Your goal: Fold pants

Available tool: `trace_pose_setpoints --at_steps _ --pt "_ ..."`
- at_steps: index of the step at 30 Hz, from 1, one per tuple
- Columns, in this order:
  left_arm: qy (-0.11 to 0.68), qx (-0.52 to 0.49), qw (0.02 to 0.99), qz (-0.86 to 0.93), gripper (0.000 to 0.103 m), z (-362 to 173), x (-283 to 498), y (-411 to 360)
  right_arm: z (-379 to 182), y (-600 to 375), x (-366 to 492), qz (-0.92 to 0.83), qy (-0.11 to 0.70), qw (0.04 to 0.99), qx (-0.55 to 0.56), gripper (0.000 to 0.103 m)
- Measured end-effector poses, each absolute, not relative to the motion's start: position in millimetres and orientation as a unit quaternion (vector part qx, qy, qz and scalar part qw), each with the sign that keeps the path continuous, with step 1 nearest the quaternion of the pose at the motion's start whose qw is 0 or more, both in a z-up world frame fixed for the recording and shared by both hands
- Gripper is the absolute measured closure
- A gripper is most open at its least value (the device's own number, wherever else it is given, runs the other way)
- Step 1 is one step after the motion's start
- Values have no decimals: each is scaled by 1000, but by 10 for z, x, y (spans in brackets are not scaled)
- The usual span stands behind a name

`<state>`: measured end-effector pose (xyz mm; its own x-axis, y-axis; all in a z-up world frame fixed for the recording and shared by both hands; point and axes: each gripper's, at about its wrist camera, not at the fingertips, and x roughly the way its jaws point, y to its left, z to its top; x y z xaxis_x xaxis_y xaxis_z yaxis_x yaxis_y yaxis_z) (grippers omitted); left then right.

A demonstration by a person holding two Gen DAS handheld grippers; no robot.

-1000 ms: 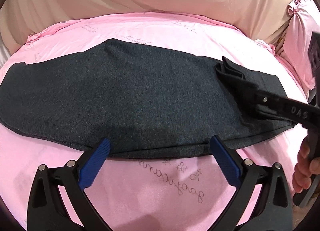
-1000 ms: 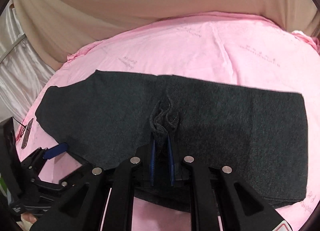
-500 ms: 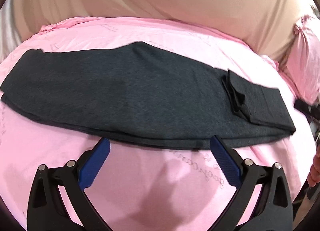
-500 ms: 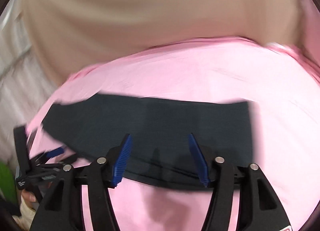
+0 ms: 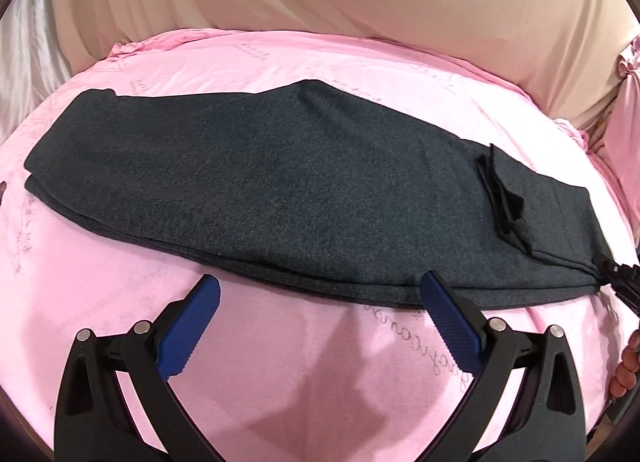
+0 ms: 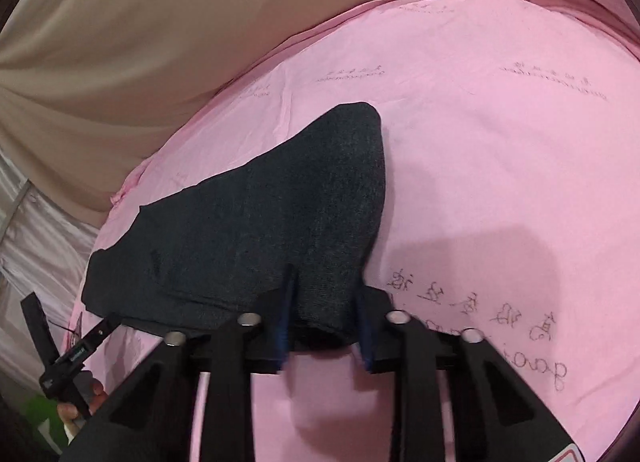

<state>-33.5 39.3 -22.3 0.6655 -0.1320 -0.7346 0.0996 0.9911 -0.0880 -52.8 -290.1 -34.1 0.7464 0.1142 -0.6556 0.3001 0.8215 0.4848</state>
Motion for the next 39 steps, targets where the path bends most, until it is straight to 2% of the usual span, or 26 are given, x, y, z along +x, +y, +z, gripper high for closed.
trace_pose_setpoints --at_steps 2,4,18,19,20,22,23,25,26,29,33,37,38,39 --pt "402 -16 914 -47 5 -201 -352 387 -257 -2882 -558 -56 347 897 267 93" --pt "402 -17 915 -38 5 -178 -387 383 -175 -2951 -620 -70 343 903 250 93" --pt "402 11 913 -72 5 -53 -545 123 -1 -3635 -1214 -131 337 900 243 94" --pt "402 14 913 -75 5 -61 -552 94 -65 -3713 -1268 -133 338 896 257 93" --pt "401 15 913 -77 5 -72 -551 69 -126 -3746 -1294 -140 346 890 262 87" --pt "405 12 911 -84 5 -108 -530 18 -72 -3629 -1343 -245 361 879 191 81" --pt "407 10 909 -86 5 -123 -509 -4 12 -3513 -1369 -263 348 885 162 73" --pt "409 9 909 -86 5 -149 -481 -54 244 -3164 -1393 -203 308 918 143 69" --pt "407 11 909 -84 5 -154 -478 -73 320 -2956 -1335 -166 302 929 134 60" --pt "406 16 910 -85 5 -150 -472 -119 333 -2303 -952 -77 331 938 73 56" --pt "409 6 907 -98 5 -113 -490 -38 112 -1866 -436 -33 371 927 45 56" --pt "401 4 910 -102 5 -54 -508 165 -118 -1852 -157 -49 411 909 48 58" --pt "399 2 911 -103 5 -43 -505 217 -125 -1861 -153 -52 409 910 53 68" --pt "397 0 912 -104 5 -37 -500 262 -115 -1900 -139 -60 408 909 57 82"
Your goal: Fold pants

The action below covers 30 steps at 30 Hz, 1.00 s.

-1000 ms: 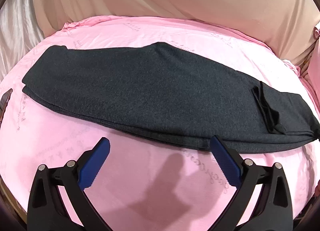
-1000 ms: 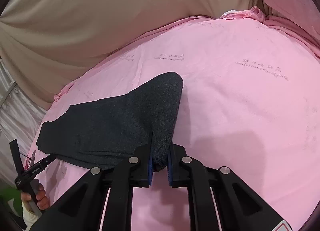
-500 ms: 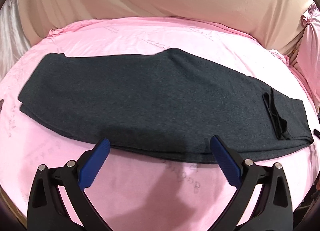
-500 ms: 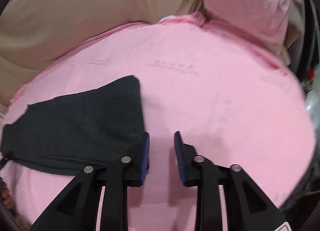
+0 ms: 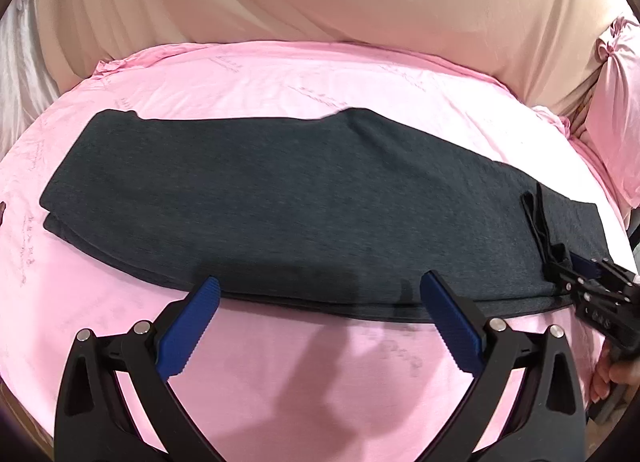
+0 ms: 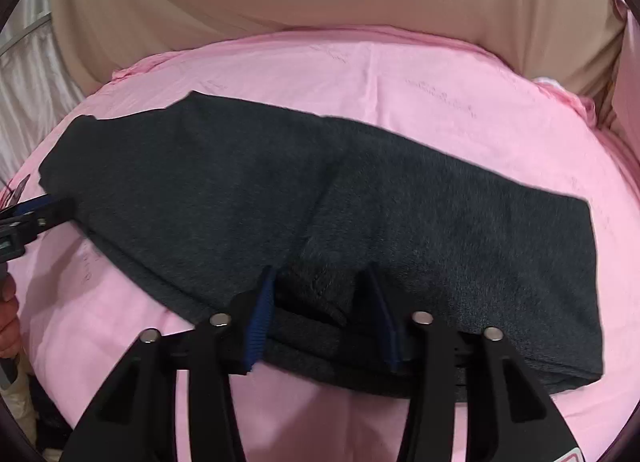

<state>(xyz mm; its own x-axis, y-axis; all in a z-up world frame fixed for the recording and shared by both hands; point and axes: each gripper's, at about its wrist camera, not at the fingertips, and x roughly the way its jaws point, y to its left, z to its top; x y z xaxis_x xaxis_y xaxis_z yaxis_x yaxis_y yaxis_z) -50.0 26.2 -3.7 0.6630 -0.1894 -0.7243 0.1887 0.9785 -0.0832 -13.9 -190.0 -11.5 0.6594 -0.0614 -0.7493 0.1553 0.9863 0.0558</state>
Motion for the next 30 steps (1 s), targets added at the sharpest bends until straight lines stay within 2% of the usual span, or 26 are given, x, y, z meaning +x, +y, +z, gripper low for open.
trace_pose_setpoints --at_steps 1,2,8,11,14,16,19,26,30 --pt "396 -6 912 -103 5 -31 -488 325 -97 -1933 -131 -61 411 907 72 90" --pt "395 -11 913 -103 5 -30 -479 370 -89 -1992 -130 -58 410 906 91 91" --pt "389 -42 915 -98 5 2 -382 631 411 -1818 22 -15 355 927 123 92" --pt "387 -52 916 -90 5 16 -359 753 337 -1536 266 8 372 923 102 91" --pt "387 -59 916 -84 5 7 -347 894 -101 -1254 497 9 428 901 67 88" --pt "389 -60 917 -73 5 -11 -338 1014 -163 -1196 475 7 416 907 57 85" --pt "386 -67 918 -59 5 -20 -314 1190 17 -1244 414 36 406 908 102 70" --pt "344 -141 928 33 5 81 -288 1965 213 -1322 370 0 367 925 100 70" --pt "383 -246 889 55 5 -79 -21 2553 100 -1457 311 -4 349 926 144 64"
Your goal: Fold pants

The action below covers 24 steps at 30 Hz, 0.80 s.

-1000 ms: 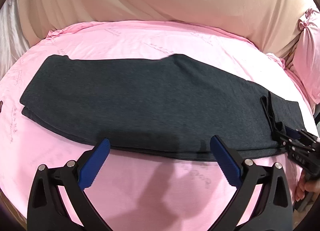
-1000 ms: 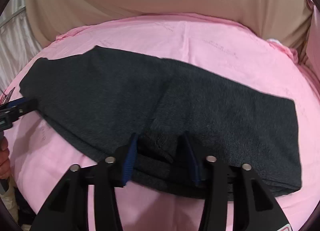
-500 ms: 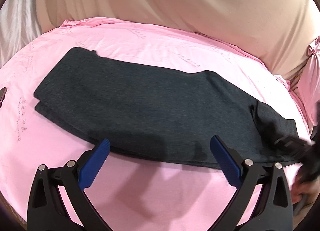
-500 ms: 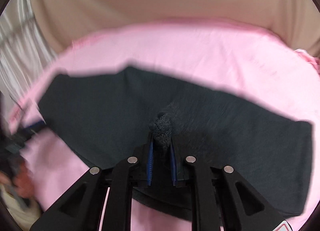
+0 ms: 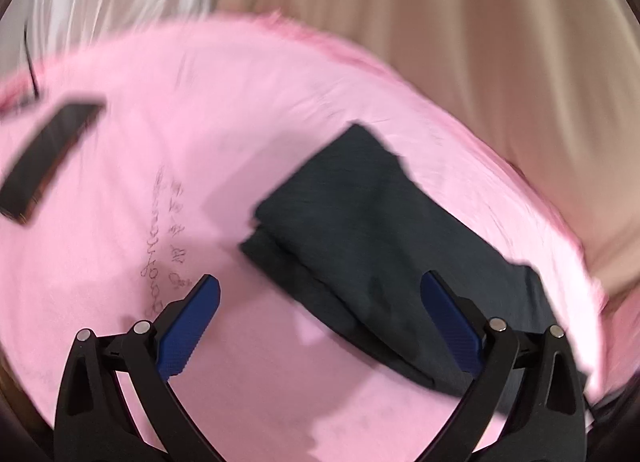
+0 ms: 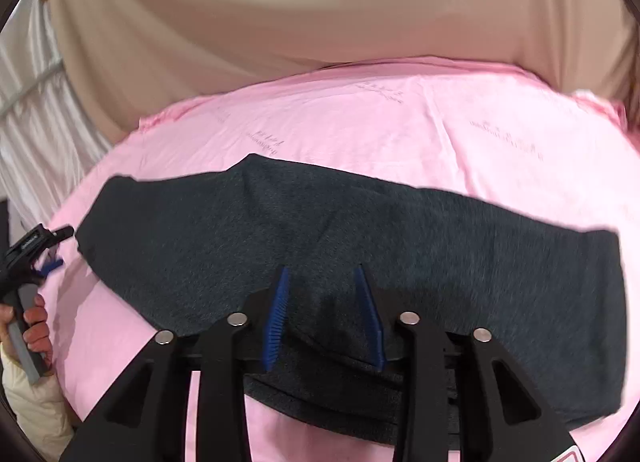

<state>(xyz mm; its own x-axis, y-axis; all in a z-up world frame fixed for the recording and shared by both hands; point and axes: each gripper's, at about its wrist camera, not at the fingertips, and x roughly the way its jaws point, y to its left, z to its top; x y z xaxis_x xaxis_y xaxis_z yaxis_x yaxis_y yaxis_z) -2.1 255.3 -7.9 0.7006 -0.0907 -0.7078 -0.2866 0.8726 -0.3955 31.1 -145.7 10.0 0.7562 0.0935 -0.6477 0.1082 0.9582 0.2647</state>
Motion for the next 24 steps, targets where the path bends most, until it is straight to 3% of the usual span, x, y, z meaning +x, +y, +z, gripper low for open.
trace_pose_setpoints --at_steps 3,5,7,9,12,20,24 --pt "407 -290 864 58 7 -238 171 2732 17 -1520 289 -11 354 922 155 56" --pt "403 -250 877 75 19 -194 254 2643 -7 -1571 311 -11 355 920 167 56" --pt "411 -231 878 81 21 -218 343 2560 -27 -1585 313 -11 358 918 172 55" --pt "410 -199 885 100 33 -199 395 2490 -53 -1592 315 -14 366 914 173 51" --pt "408 -151 892 125 38 -191 428 2375 -77 -1575 350 -17 376 911 168 48" --pt "389 -75 905 157 78 -61 386 2128 -102 -1556 359 -16 382 911 156 43" --pt "383 -56 908 162 84 11 364 2015 -109 -1574 357 -11 381 910 162 41"
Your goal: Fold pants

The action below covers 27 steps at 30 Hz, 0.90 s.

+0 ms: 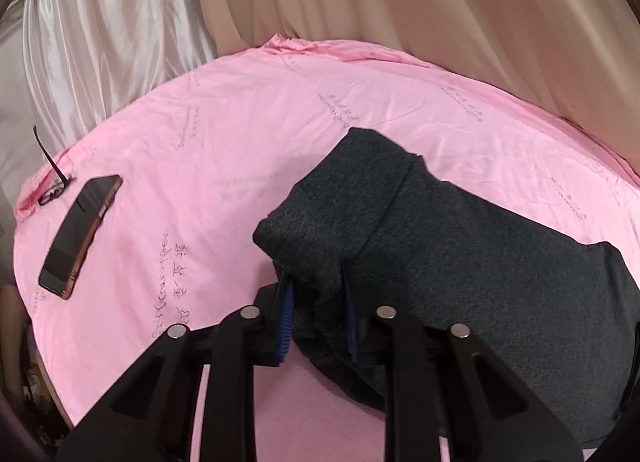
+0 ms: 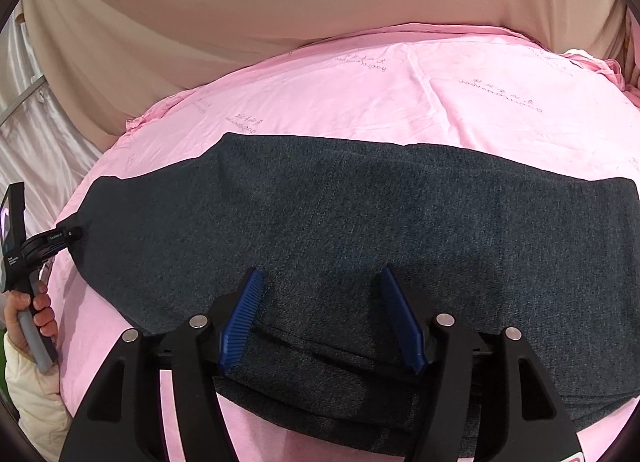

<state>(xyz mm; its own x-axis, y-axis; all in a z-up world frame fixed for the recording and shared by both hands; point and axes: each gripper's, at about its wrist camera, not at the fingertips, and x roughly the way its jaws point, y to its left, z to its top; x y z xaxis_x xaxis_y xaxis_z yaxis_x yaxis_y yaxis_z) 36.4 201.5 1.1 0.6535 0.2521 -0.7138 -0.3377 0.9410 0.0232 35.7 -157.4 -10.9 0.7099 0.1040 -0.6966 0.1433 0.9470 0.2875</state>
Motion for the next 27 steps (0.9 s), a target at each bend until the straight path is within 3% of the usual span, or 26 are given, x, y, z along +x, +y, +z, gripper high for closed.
trace_pose_setpoints --at_steps 4,9,16,21,27 --pt "371 -55 913 159 86 162 295 1940 -111 -1597 346 2 375 911 174 33" --pt "349 -29 928 131 86 462 162 1600 -104 -1663 307 8 361 911 200 33" --pt "308 45 950 35 86 899 -129 443 -44 -2056 -4 -10 299 912 281 30" --pt "305 83 948 -40 86 846 -244 -383 -4 -2354 -273 -49 293 915 273 28" --pt "324 45 944 -35 86 771 -127 -288 91 -2594 -600 -122 296 925 204 28"
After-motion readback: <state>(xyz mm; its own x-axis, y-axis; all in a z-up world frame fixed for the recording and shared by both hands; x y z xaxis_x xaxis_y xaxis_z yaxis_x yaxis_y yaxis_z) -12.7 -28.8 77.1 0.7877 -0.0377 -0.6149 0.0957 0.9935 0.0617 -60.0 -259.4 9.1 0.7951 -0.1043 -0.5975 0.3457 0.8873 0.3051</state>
